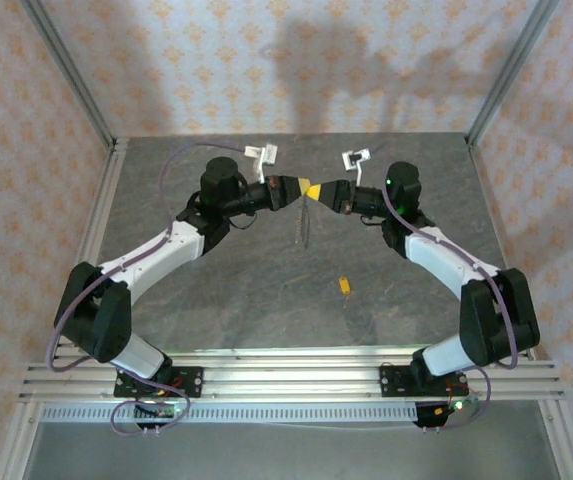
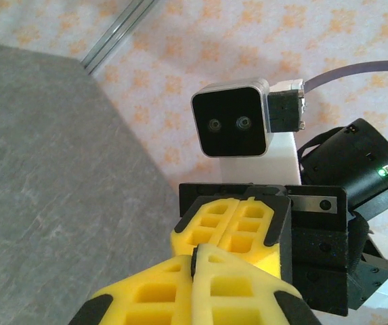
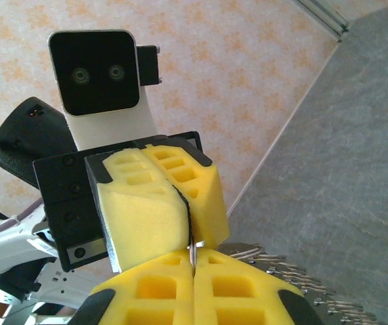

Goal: Put the keys on the keyring

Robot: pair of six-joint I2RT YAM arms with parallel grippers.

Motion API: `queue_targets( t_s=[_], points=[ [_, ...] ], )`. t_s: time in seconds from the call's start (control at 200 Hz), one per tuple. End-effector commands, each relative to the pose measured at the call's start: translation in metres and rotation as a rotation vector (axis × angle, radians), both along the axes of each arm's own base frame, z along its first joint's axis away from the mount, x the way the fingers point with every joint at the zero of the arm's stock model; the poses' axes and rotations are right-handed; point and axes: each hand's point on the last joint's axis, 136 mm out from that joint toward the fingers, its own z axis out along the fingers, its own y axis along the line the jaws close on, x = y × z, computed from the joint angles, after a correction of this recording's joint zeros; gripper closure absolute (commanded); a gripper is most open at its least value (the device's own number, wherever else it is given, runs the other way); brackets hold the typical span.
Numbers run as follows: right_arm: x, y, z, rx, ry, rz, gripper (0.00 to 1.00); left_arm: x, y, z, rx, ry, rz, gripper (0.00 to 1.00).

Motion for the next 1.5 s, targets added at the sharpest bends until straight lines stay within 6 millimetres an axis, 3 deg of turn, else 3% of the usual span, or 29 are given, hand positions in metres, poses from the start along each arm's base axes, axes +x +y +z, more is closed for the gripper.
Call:
queue_targets(
  t_s=[0.0, 0.315, 0.54, 0.851, 1.216, 1.496],
  points=[
    [0.014, -0.001, -0.001, 0.032, -0.048, -0.063, 1.00, -0.020, -0.017, -0.011, 0.011, -0.003, -0.104, 0.91],
    [0.022, -0.002, -0.052, -0.001, 0.041, -0.098, 1.00, -0.019, -0.015, -0.066, 0.081, 0.092, -0.089, 0.83],
    [0.025, -0.003, -0.066, -0.006, 0.064, -0.106, 1.00, -0.018, -0.012, -0.080, 0.094, 0.110, -0.076, 0.84],
    [0.029, -0.005, -0.066, 0.000, 0.066, -0.128, 1.00, -0.015, -0.006, -0.080, 0.077, 0.119, -0.049, 0.78],
    [0.036, -0.007, -0.031, 0.103, 0.041, -0.158, 1.00, -0.008, -0.005, -0.058, 0.007, 0.097, 0.019, 0.76],
    [0.033, -0.007, -0.026, 0.102, 0.037, -0.149, 1.00, 0.003, 0.000, -0.055, -0.025, 0.089, 0.096, 0.78]
  ],
)
